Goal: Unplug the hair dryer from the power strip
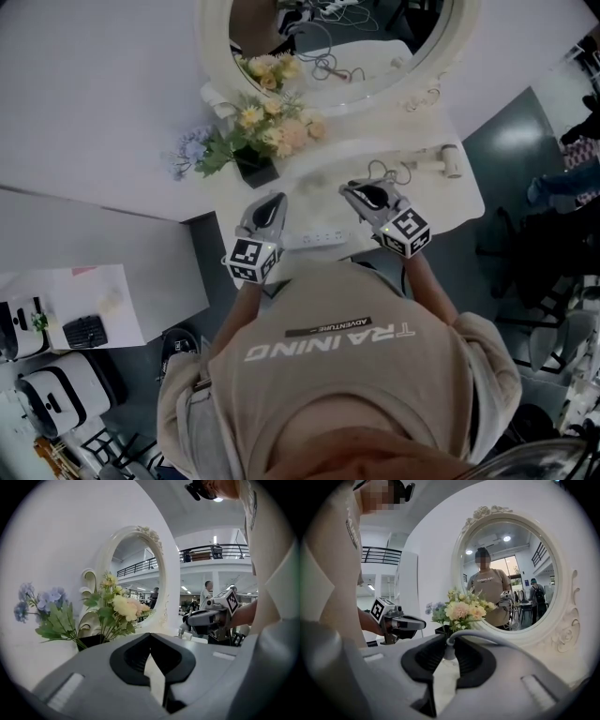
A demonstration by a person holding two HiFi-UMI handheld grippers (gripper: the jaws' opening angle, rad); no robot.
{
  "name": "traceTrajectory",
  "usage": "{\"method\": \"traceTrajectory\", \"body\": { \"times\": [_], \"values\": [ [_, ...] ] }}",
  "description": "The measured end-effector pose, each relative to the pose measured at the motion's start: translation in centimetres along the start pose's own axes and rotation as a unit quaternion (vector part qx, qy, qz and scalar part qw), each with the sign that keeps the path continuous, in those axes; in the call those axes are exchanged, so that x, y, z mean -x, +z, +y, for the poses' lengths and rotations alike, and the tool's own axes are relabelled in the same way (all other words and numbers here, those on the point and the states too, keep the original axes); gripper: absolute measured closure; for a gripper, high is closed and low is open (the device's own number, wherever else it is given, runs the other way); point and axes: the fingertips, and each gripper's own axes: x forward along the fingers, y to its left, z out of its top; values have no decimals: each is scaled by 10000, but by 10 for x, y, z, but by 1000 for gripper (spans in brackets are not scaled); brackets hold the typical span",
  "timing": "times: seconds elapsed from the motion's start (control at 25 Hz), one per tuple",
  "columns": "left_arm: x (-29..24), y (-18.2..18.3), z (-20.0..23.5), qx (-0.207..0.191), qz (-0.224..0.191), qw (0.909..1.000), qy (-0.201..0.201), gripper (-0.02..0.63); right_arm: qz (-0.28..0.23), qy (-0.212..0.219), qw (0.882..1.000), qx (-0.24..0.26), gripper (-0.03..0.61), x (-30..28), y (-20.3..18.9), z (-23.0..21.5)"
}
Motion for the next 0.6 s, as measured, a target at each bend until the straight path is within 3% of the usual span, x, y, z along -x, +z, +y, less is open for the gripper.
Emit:
{"method": "traceTrajectory", "body": {
  "times": [0.6],
  "values": [
    [3, 3, -19, 250, -284, 9993, 5, 607, -52, -119, 9999, 72, 509, 7, -12, 4]
  ]
}}
